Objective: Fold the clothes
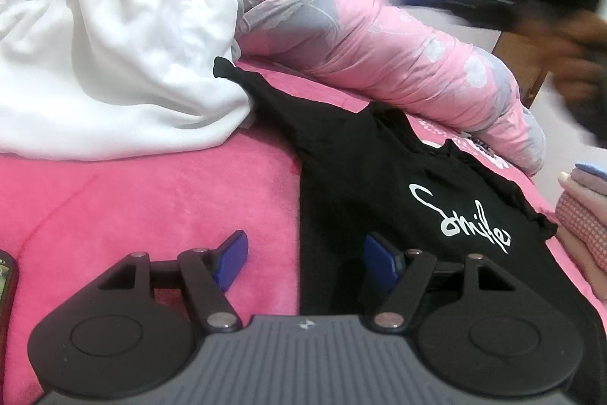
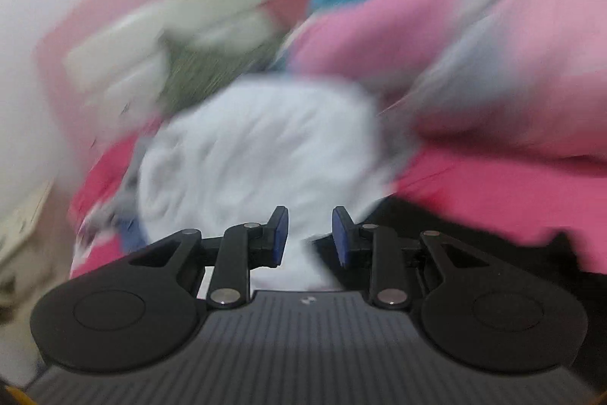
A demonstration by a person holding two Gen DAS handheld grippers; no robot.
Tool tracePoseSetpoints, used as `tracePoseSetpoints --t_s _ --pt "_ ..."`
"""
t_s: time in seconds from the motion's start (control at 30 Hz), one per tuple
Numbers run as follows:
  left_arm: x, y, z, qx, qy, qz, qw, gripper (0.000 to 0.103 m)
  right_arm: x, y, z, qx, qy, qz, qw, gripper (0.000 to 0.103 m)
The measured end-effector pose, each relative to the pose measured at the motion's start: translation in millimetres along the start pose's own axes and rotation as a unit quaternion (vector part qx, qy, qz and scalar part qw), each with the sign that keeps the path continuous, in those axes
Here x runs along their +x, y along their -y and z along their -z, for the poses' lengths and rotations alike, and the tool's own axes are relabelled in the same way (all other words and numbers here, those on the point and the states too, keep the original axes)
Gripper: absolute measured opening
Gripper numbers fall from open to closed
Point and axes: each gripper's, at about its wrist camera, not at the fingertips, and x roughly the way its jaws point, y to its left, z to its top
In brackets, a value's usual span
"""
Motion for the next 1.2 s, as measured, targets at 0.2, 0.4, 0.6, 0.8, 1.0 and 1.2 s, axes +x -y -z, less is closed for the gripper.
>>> tracePoseSetpoints --t_s 0.2,0.4,0.6,0.8,1.0,1.2 --pt "-8.1 6.4 -4.4 0.009 0.017 -0.021 0.9996 0.078 -92.7 37.0 4.5 0.02 0.041 0.099 0.994 0.025" --pt "-35.4 46.4 -31.4 0.072 0.035 -0.047 0.9957 0.08 -180.4 70.7 9.2 0.037 0.077 0.192 0.978 0.025" --pt "-21.1 100.6 -61.7 0.163 0.042 -0.046 0.9847 0.083 -191.9 99.9 5.6 0.03 0.074 0.225 0.971 0.025" --pt "57.0 113.1 -88.8 0.159 0.025 -0.036 0.9863 0.083 -132.4 147.7 13.4 0.025 0.025 0.23 0.973 0.025" --pt "155.6 87.2 -123.7 0.072 0.011 -0.053 0.996 0.08 -78.3 232.3 37.0 0.034 -0.041 0.242 0.969 0.029" --pt "211.6 52.7 -162.3 0.086 -0.017 -0.065 0.994 0.067 -35.3 289.5 47.9 0.02 -0.076 0.221 0.972 0.045"
